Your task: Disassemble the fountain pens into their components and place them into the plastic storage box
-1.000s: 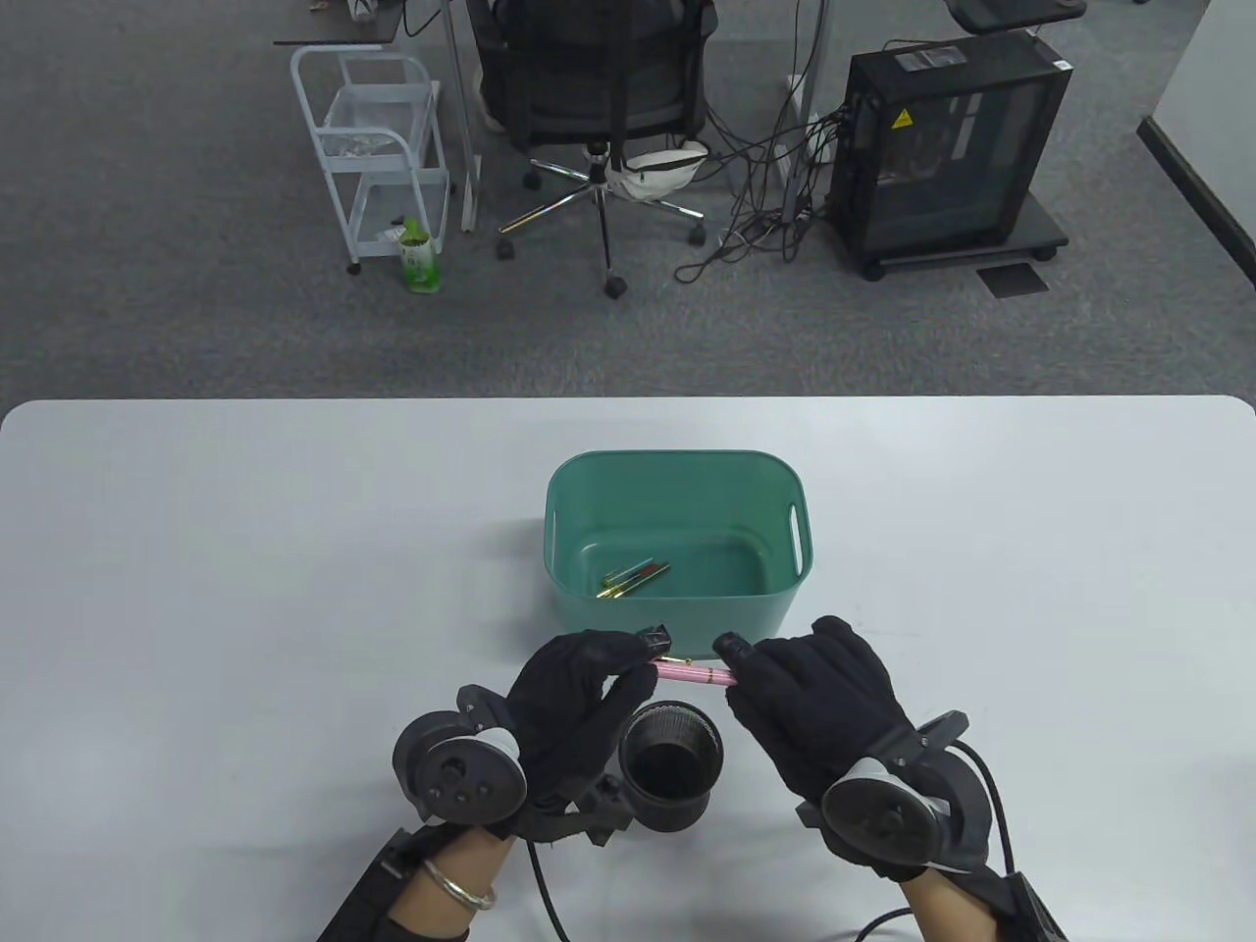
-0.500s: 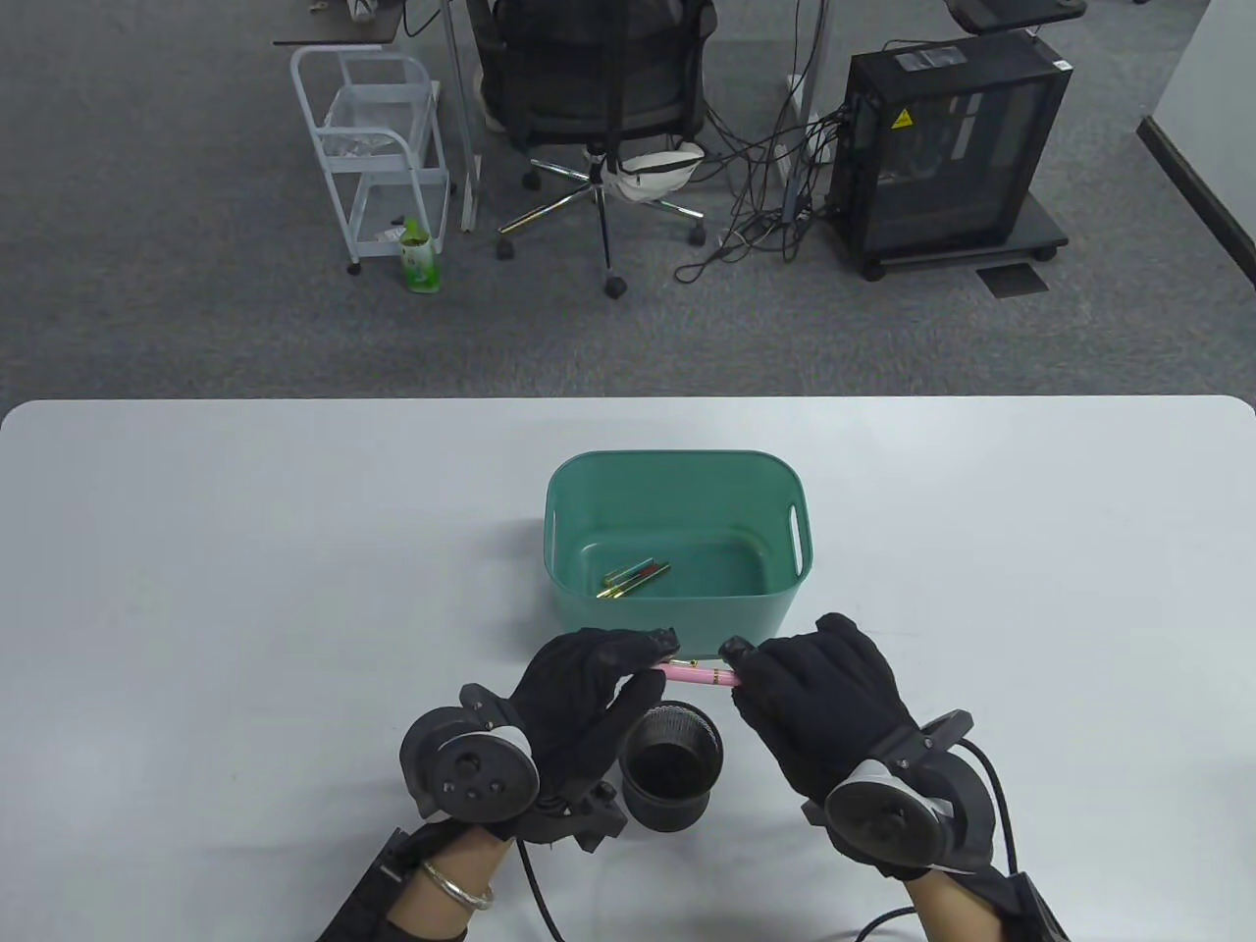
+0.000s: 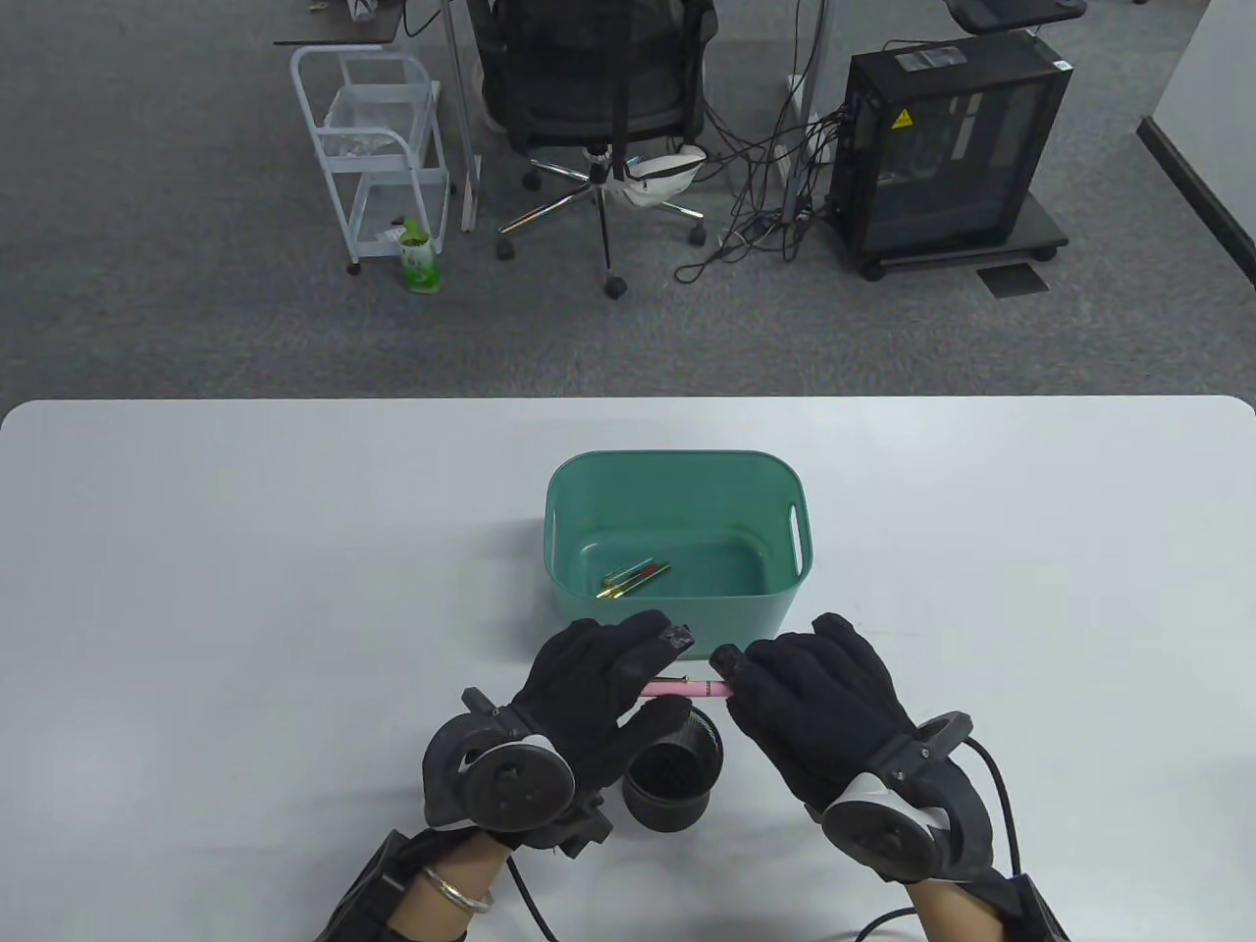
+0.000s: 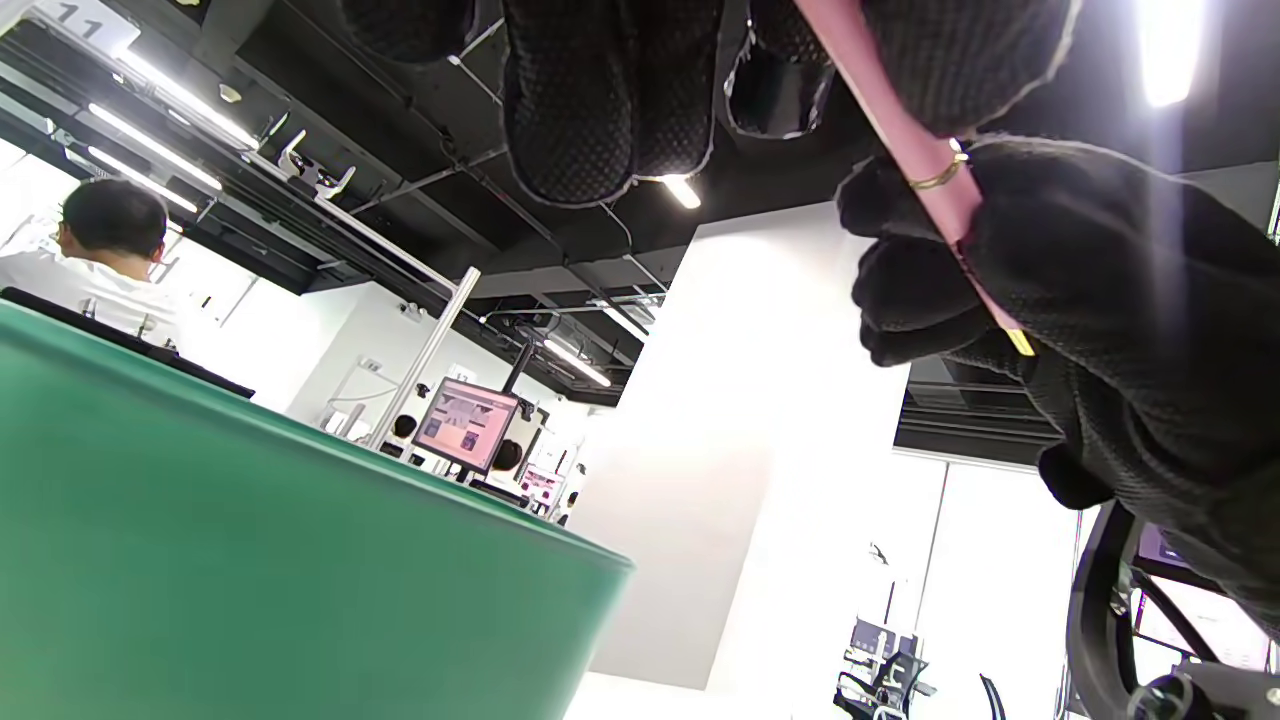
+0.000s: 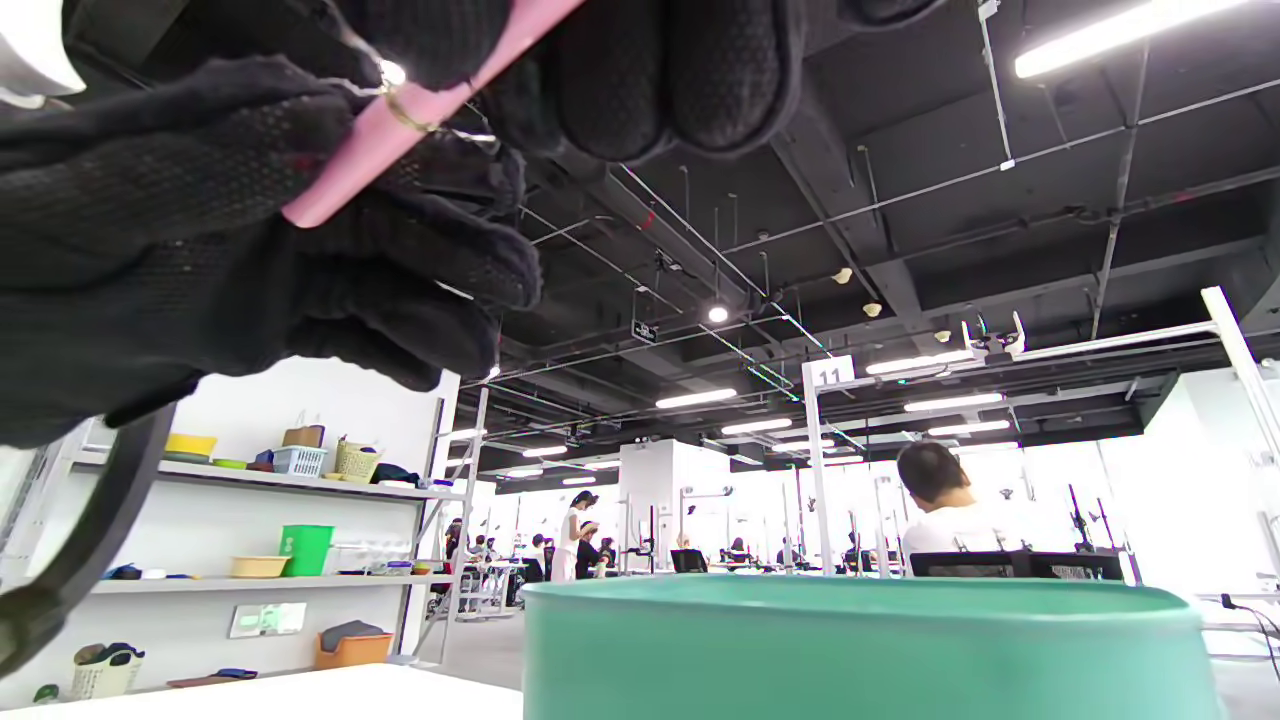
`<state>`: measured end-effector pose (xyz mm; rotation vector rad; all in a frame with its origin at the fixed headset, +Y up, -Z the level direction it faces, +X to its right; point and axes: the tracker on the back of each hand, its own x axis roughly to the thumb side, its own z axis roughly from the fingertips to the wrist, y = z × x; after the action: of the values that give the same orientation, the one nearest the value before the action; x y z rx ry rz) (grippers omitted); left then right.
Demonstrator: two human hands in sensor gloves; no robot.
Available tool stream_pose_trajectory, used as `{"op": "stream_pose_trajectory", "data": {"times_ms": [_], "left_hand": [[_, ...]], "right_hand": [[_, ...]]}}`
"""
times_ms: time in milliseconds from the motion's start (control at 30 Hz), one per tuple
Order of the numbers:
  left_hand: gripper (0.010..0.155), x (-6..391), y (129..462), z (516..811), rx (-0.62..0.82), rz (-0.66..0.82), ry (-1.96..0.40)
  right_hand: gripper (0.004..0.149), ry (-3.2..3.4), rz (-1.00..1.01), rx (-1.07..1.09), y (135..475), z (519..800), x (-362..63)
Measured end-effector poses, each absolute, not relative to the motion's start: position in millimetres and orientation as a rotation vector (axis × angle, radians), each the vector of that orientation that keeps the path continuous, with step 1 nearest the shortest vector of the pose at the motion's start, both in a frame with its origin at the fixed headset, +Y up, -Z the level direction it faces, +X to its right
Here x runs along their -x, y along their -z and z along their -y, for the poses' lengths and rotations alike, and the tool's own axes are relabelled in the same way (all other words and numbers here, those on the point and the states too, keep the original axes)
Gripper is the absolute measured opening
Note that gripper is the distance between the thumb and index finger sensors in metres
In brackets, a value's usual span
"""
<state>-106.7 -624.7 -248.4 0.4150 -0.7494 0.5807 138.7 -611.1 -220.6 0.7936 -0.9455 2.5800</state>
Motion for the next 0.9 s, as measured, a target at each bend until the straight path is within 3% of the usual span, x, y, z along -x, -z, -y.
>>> {"op": "stream_pose_trajectory", "data": {"times_ms": [400,700,767,900], "left_hand": [[0.050,105,249,623,-0.350,0.791,-0.562],[0.047,107,240,612,-0.412,0.899,-0.555],[0.046,130,239,602,-0.544,0.780,-0.534],[0.046,172,241,584,-0.574,0.722,-0.706]], "right_hand": [[0.043,-2.607,0.971,-0.844,218,611,-136],[0.045,-2.522,0.790,-0.924,221,606,-142],[0.045,-2.578,0.877,-0.786,223,597,-164],[0.045,-2.457,0.980,-0.630,219,579,-203]]}}
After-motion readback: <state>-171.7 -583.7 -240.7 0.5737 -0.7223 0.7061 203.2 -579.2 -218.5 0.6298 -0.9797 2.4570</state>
